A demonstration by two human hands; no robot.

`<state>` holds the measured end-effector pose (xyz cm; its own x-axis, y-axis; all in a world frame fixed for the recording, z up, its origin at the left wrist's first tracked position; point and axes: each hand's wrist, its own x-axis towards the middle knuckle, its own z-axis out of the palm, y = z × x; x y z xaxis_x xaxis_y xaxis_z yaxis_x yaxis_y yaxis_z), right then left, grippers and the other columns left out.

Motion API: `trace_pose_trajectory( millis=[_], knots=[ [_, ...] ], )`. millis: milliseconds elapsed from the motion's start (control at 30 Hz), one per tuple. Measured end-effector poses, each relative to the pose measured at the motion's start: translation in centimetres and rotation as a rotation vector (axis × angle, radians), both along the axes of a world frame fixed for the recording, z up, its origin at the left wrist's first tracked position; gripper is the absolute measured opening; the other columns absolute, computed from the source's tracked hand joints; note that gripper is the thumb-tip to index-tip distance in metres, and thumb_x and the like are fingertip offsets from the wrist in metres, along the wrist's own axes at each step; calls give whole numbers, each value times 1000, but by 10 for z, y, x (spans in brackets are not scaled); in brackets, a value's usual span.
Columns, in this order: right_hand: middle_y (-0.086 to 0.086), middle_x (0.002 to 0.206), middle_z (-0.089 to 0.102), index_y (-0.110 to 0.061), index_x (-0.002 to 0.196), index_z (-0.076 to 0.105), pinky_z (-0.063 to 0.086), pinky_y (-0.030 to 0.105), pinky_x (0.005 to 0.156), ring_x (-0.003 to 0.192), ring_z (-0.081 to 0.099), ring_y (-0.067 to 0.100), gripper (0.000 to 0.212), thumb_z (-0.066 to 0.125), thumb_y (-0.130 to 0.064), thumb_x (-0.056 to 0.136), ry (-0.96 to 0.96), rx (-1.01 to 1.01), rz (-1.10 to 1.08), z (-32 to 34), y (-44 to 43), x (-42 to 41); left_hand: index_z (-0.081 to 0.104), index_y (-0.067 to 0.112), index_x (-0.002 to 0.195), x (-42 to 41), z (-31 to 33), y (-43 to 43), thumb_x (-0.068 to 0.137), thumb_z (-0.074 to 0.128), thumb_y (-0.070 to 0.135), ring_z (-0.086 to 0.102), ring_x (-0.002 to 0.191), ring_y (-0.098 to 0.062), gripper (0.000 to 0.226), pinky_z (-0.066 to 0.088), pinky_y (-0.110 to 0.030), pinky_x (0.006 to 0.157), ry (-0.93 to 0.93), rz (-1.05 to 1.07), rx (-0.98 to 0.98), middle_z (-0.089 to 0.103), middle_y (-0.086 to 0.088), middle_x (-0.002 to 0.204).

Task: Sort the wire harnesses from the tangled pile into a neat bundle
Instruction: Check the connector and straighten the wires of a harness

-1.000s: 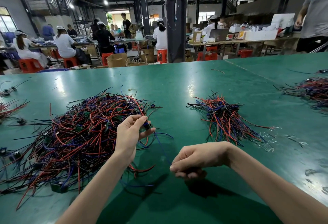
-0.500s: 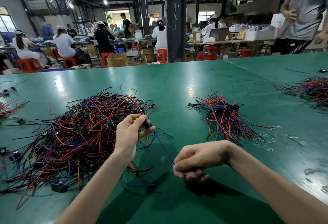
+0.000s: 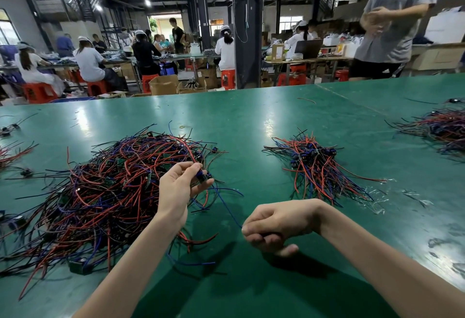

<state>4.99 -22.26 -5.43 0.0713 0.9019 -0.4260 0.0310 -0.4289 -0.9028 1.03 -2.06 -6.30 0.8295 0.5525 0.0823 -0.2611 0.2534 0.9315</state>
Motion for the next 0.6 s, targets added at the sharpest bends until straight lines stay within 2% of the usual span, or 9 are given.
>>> trace_pose_trajectory(
  millis=[100,233,367,467,533,600],
  knots=[
    [-12,47,35,-15,71,37,33,13,33,35,28,2,33,29,-21,103,92,43,-6,0,-2,3,60,2,82,0,0,-1,92,55,3,62,60,-17,11,55,-21,55,-2,21,34,58,-13,75],
    [-11,48,34,-16,72,38,35,14,33,36,27,2,33,31,-23,103,105,53,-15,-5,-1,4,60,2,83,-1,1,-4,93,54,3,59,68,-23,12,55,-21,56,-15,40,88,57,-13,75],
    [-7,47,40,-14,72,49,40,17,36,36,30,3,33,36,-22,102,66,49,-34,-8,2,7,57,1,83,-2,4,-4,94,53,2,61,64,-21,11,56,-22,55,-3,27,-13,57,-14,74],
    [1,59,59,-7,88,63,43,19,41,40,35,5,38,38,-32,101,-17,50,-20,-5,1,13,54,2,84,-1,5,-4,94,52,1,58,69,-22,10,55,-21,54,2,3,-111,56,-15,75],
    [5,72,66,-4,104,66,41,18,42,43,34,8,54,34,-47,99,-119,15,-63,-3,2,17,55,3,83,-1,6,-4,94,53,2,60,66,-19,11,55,-21,54,15,-4,-133,57,-13,74],
    [7,80,70,-10,112,67,37,19,39,42,31,10,62,30,-57,97,-214,-20,-139,-3,3,20,56,4,83,-1,6,-6,93,54,3,62,63,-16,11,55,-21,52,28,-15,-161,59,-14,74]
  ],
)
